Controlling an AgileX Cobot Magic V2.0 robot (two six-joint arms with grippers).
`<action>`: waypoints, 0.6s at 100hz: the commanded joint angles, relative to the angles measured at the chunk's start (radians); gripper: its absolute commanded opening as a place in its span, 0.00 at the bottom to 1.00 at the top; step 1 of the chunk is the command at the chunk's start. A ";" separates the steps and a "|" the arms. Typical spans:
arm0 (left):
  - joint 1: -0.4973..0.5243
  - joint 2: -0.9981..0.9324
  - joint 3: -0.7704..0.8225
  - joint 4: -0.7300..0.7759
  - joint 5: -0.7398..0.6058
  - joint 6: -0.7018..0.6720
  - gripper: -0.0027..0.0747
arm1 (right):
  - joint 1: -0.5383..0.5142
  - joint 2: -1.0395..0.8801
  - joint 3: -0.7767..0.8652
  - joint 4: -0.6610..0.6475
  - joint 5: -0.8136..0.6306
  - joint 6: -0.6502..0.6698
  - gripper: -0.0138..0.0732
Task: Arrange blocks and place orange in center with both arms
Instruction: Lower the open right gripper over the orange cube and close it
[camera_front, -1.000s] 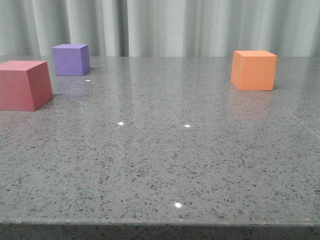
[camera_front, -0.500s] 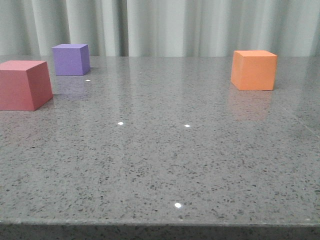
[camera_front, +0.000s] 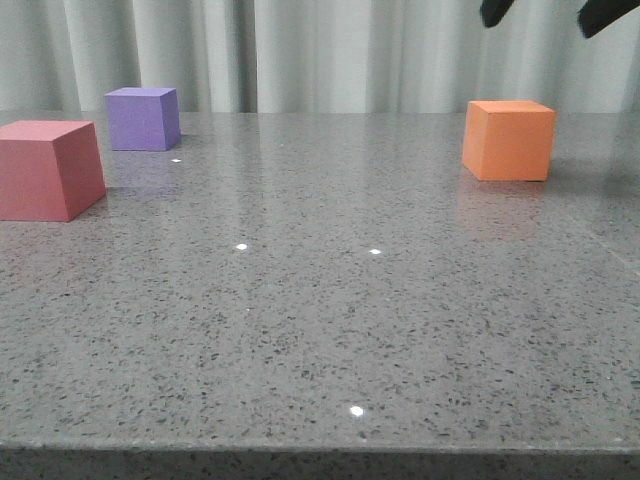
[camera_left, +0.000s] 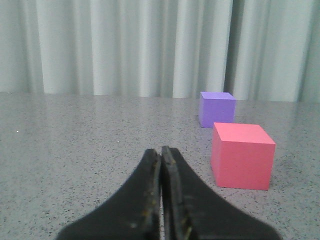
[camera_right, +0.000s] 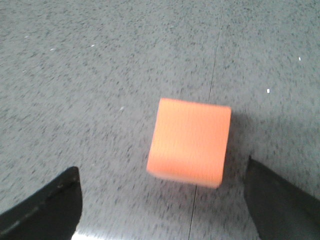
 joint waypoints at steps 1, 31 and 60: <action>0.001 -0.037 0.042 -0.010 -0.080 0.001 0.01 | 0.000 0.030 -0.089 -0.030 -0.052 -0.004 0.90; 0.001 -0.037 0.042 -0.010 -0.080 0.001 0.01 | -0.005 0.136 -0.128 -0.052 -0.049 0.000 0.90; 0.001 -0.037 0.042 -0.010 -0.080 0.001 0.01 | -0.005 0.143 -0.128 -0.055 -0.060 0.000 0.90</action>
